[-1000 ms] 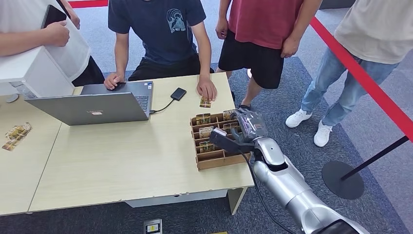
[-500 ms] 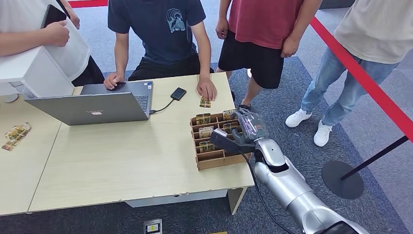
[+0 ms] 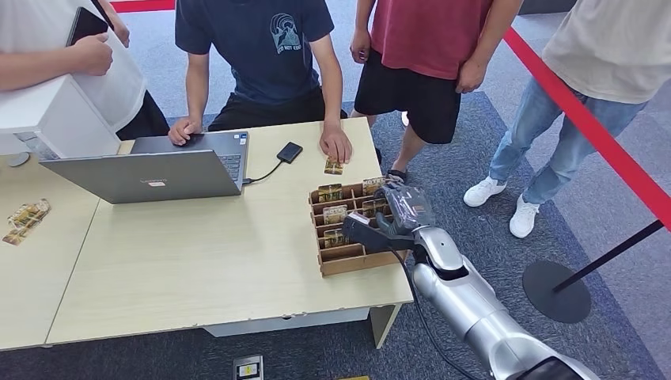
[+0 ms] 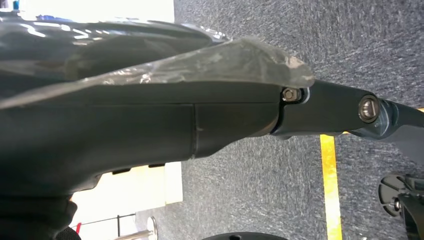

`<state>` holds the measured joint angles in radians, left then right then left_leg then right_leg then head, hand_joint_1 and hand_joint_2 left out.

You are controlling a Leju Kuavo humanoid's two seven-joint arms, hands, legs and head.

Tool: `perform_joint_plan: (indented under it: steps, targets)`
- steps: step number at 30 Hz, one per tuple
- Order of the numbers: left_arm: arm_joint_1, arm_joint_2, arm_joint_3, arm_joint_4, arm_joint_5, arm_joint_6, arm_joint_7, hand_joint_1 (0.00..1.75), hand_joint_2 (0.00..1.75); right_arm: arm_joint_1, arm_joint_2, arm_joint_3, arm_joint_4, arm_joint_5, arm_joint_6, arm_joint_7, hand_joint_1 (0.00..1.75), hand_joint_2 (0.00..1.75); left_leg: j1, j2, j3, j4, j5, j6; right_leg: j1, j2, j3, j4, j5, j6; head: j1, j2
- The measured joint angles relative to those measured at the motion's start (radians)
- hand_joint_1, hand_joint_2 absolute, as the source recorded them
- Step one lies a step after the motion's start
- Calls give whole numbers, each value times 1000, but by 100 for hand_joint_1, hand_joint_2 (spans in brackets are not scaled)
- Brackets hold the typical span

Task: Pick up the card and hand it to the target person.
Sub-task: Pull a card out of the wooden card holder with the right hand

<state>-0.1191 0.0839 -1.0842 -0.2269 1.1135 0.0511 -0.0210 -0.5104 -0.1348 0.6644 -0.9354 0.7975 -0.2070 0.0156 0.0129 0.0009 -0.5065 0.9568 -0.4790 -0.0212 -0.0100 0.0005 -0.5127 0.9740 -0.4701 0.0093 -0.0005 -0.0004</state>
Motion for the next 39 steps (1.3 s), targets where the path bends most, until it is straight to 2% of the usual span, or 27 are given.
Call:
perform_joint_plan:
  steps: [4, 7, 13, 17, 21, 39]
  targets:
    - [0, 0, 0, 0, 0, 1, 0, 0, 0, -6, 4, 0, 12, -5, -10, -10, 118, 175, 0, 0, 0, 0, 0, 0, 0, 0, 0, 0, 0, 0, 0, 0]
    - [0, 0, 0, 0, 3, 3, 1, 0, 0, -13, 7, 0, 23, -6, -21, -22, 130, 175, 0, 0, 0, 0, 1, 0, 0, 0, 0, 0, 0, 0, 0, 0]
    - [0, 0, 0, 0, 5, 8, 2, 0, 0, -21, 12, 0, 44, -7, -40, -36, 127, 175, 0, 0, 0, 0, 1, 0, 0, 0, 0, 0, 1, 0, 0, 0]
    - [0, 0, 0, 0, 6, 9, 2, 0, 0, -23, 13, 0, 49, -5, -47, -36, 137, 175, 0, 0, 0, 0, 2, 0, 0, 0, 0, 0, 1, 0, 0, 0]
    - [0, 0, 0, 0, 8, 12, 2, 0, 0, -23, 13, 0, 49, 2, -56, -34, 175, 175, 0, 0, 0, 0, 2, 0, 0, 0, 0, 0, 1, 0, 0, 0]
    - [1, 0, 0, 0, 8, 6, -5, 0, 0, -2, -2, 0, -25, 17, -44, -24, 175, 175, 0, 0, -2, 0, 2, 0, 0, 0, -2, 0, 1, 0, 0, 0]
